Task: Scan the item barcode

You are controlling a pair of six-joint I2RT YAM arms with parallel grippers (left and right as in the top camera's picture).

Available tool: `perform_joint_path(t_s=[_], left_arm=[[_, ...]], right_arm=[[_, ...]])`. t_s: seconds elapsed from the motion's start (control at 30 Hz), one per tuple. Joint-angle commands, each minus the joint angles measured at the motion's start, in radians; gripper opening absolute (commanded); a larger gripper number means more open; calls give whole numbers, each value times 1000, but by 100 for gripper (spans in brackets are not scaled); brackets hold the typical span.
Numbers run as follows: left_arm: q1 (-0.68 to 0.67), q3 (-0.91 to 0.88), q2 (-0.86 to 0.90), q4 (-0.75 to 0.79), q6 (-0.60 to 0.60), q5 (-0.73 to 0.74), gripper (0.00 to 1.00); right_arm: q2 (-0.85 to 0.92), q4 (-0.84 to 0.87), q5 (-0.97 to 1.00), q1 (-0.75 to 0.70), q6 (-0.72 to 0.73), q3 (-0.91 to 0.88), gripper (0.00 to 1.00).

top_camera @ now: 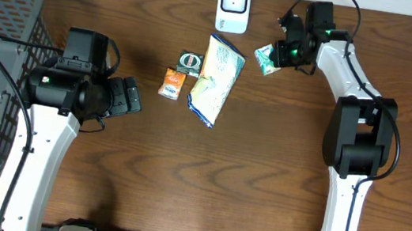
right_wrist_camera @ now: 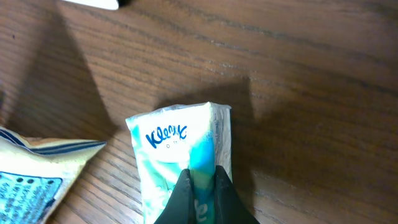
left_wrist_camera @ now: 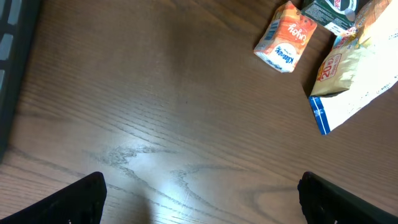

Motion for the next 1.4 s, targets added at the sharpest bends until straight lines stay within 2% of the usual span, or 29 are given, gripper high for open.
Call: perform_joint_path(t_s=[0.0, 0.43, 0.57, 0.7, 0.93, 1.03, 1.13, 1.23, 1.37], left_arm=[[5, 1, 0, -5, -1, -2, 98], [5, 1, 0, -5, -1, -3, 98], [5, 1, 0, -5, -1, -2, 98], [5, 1, 0, -5, -1, -3, 98], [5, 1, 0, -5, -1, -3, 98], [5, 1, 0, -5, -1, -3, 98], [5, 1, 0, -5, -1, -2, 98], [5, 1, 0, -5, -1, -3, 98], [5, 1, 0, -5, -1, -2, 97]], right_arm=[[-50, 5, 9, 9, 42, 26, 1], [-104, -59, 109, 14, 8, 26, 1], [-104, -34, 159, 40, -13, 26, 1], [-104, 21, 317, 95, -103, 26, 1], [-104, 211, 742, 240, -410, 26, 1], [-104, 338, 829, 285, -552, 26, 1], [-104, 457, 844, 311, -620, 26, 1], [-103, 578, 835, 318, -624, 26, 1], [-97, 667, 715, 309, -634, 26, 1]])
